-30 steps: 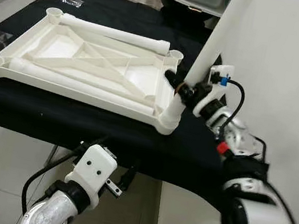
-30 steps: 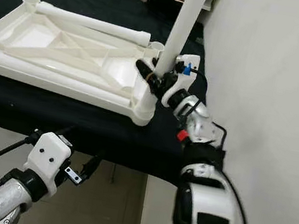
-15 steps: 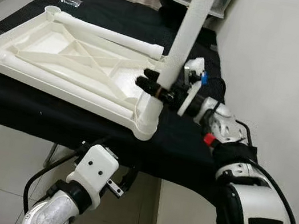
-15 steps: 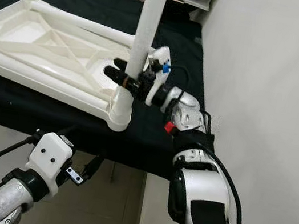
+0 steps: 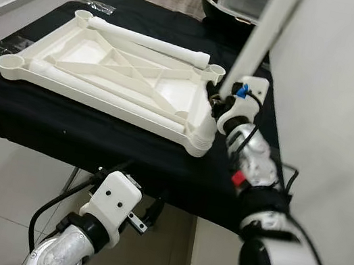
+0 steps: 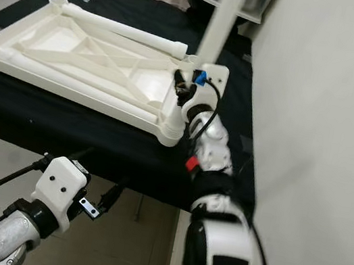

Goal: Building children table

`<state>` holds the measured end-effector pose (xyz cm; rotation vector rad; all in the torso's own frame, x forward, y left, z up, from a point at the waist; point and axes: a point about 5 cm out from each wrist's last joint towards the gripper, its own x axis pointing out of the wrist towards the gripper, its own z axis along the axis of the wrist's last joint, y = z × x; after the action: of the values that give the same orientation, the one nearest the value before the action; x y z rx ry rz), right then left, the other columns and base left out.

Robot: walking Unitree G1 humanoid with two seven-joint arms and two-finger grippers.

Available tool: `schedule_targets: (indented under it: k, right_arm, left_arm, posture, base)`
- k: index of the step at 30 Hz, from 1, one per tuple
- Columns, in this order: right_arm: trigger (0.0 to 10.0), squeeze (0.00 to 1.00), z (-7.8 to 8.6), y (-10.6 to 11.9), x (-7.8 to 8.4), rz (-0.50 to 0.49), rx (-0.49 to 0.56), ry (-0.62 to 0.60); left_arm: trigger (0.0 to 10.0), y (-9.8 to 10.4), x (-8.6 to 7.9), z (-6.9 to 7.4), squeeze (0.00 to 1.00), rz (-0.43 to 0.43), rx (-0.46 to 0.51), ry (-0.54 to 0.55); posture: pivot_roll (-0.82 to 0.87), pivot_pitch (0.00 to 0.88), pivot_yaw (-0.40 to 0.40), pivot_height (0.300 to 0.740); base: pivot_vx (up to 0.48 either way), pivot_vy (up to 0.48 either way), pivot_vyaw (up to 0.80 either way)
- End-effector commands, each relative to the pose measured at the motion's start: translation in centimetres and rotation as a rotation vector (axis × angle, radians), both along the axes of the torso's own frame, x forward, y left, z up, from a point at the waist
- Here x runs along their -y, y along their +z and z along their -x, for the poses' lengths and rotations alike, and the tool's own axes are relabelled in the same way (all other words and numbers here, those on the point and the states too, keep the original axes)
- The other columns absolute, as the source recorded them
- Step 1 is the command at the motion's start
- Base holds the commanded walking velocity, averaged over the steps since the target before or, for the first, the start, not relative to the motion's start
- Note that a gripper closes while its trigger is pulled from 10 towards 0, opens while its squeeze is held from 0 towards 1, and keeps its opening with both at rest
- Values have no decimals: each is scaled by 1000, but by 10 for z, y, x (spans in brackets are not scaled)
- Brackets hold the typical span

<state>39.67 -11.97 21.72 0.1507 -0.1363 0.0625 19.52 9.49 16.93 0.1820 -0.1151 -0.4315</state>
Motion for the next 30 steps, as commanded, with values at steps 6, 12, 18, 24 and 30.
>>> schedule_targets:
  k: [6,12,18,24,30]
  right_arm:
    - [3098,0,16,-26,-18,-128,-138,-281]
    - [10000,1000,15,-10,-24,-167,-27,-175]
    - [10000,0,15,6,-3,-191,71,-27]
    - [10000,0,10,9,13,-120,114,343]
    - [10000,0,13,7,15,-33,67,680]
  left_arm:
    - [10000,-1,4,0,0,10,4,-7]
    - [10000,-3,6,0,0,10,-1,-18]
    - [10000,-4,6,-1,0,10,-1,-16]
    - [10000,-4,8,-3,0,13,2,-19]
    - [10000,-4,8,-3,0,16,3,-17]
  posture:
    - [131,52,-152,740]
    - [124,51,-151,740]
    - [113,53,-150,740]
    - [107,54,-151,740]
    - [106,57,-155,740]
  base:
    - [0,0,0]
    - [0,0,0]
    - [0,0,0]
    - [0,0,0]
    - [0,0,0]
